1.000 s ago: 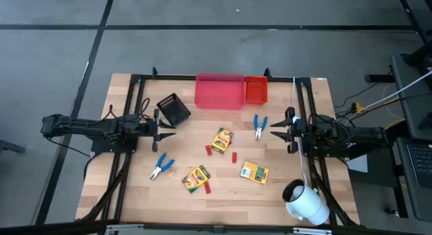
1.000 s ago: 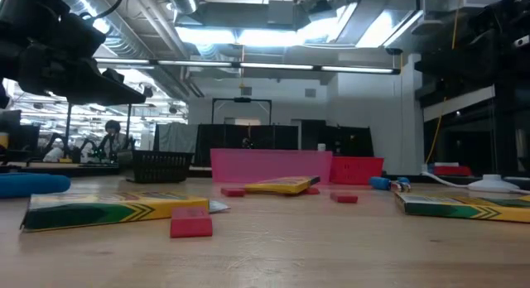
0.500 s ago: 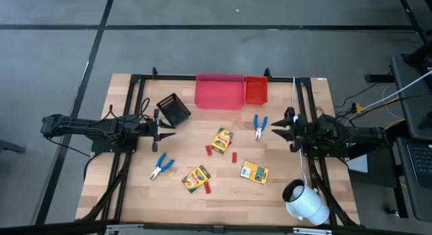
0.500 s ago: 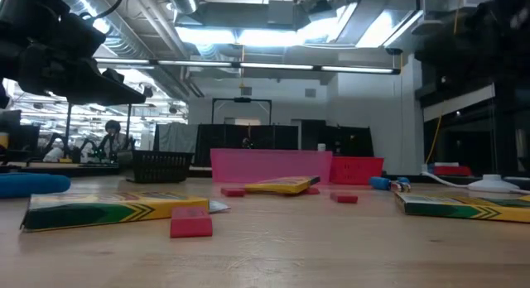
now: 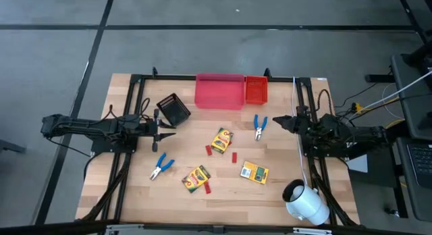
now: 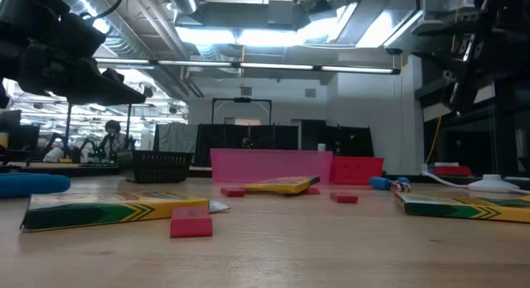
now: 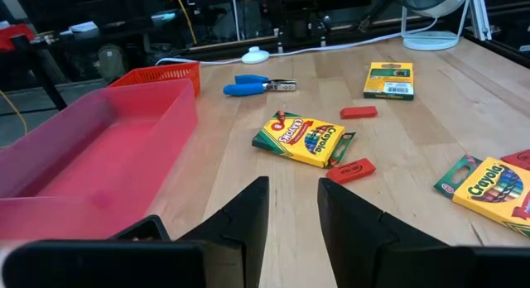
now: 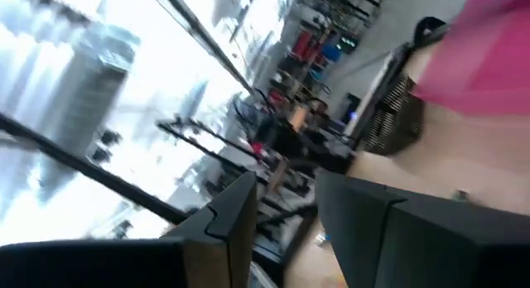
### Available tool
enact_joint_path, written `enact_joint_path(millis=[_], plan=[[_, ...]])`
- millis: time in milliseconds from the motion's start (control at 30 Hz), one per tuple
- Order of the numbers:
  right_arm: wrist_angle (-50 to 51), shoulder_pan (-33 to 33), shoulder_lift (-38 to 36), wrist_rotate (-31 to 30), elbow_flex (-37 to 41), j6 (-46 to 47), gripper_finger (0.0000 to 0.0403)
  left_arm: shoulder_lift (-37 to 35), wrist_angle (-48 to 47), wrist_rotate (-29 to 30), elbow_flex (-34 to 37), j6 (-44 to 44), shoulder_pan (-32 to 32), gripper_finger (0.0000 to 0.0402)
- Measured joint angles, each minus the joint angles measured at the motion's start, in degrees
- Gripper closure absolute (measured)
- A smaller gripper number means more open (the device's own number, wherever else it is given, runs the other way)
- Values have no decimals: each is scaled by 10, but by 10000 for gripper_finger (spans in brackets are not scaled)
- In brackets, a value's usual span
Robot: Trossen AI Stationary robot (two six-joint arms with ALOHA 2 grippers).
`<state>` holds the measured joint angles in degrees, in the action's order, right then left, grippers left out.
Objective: Pick & Place School Supplies
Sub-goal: Put the yellow crayon box into the red bin
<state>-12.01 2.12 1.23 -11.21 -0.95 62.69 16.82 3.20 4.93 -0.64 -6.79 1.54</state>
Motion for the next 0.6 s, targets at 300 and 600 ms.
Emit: enact_joint_path(millis=[300,600], plan=[[-137,32,0,-46,0,-5,272,2,75,-42,0,382,-1,297],[-210,60,19,-65,0,-93,272,3,305,64,0,630,-2,297]])
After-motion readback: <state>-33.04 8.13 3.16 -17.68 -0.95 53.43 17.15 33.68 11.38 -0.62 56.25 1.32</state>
